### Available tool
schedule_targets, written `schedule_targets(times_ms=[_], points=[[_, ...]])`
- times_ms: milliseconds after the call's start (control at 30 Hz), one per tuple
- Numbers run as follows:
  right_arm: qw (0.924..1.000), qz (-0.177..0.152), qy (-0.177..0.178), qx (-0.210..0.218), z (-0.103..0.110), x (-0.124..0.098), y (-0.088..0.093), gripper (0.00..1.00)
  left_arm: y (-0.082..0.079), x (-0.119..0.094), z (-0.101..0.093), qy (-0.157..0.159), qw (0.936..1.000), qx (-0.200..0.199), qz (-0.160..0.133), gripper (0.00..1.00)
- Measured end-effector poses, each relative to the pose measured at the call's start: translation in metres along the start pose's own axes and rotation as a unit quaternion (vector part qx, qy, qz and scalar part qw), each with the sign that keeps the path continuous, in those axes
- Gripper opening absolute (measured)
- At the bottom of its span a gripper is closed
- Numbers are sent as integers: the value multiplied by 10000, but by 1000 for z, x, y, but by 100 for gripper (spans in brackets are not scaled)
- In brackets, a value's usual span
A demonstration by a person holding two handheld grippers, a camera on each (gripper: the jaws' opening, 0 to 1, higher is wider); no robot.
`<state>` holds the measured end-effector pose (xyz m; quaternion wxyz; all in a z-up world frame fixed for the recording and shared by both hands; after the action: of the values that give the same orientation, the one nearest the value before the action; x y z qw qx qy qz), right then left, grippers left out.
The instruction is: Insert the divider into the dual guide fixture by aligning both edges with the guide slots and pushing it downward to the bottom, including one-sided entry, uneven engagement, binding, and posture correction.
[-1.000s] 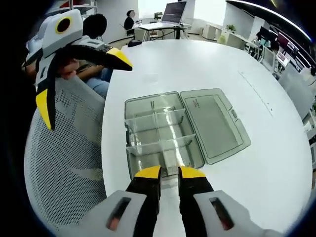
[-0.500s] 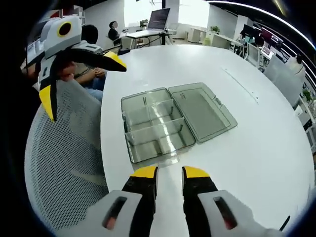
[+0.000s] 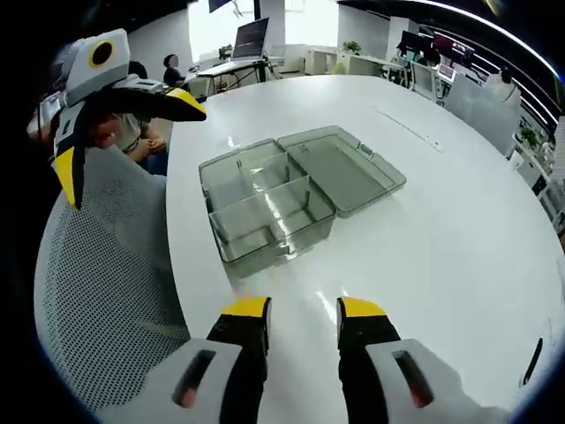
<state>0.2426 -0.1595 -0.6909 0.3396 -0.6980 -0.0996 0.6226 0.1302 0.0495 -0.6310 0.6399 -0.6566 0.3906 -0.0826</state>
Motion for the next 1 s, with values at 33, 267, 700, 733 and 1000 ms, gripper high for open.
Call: schedule_targets(times_ms=[33, 267, 700, 733, 1000], points=[[10000, -9, 19, 46, 0, 1, 1, 28, 0, 1, 0, 6, 10000, 6, 8, 75], [9986, -78, 317, 426, -1, 6, 12, 31, 1, 0, 2, 5, 10000, 25, 65, 75], [9931, 5, 630, 989, -1, 23, 26, 41, 4, -2, 4, -13, 9999, -57, 118, 75], [9924, 71, 636, 1055, -1, 25, 28, 41, 4, -2, 4, -16, 9999, -58, 114, 75], [9886, 66, 742, 1308, -3, 32, 30, 42, 4, -2, 8, -8, 9999, -48, 150, 75]])
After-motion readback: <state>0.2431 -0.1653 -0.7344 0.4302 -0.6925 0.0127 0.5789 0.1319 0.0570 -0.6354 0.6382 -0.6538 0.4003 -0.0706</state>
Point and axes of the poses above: the point that each gripper's makers call its tool centre point, and the gripper's own axes: x roughly forward along the fingers, z roughly to its left, y roughly out of its underside, the point moved 10 cm from there along -x, roughly backward along the fingers, and after that the axes turned 1 degree about -y, right-handed, at the moved point
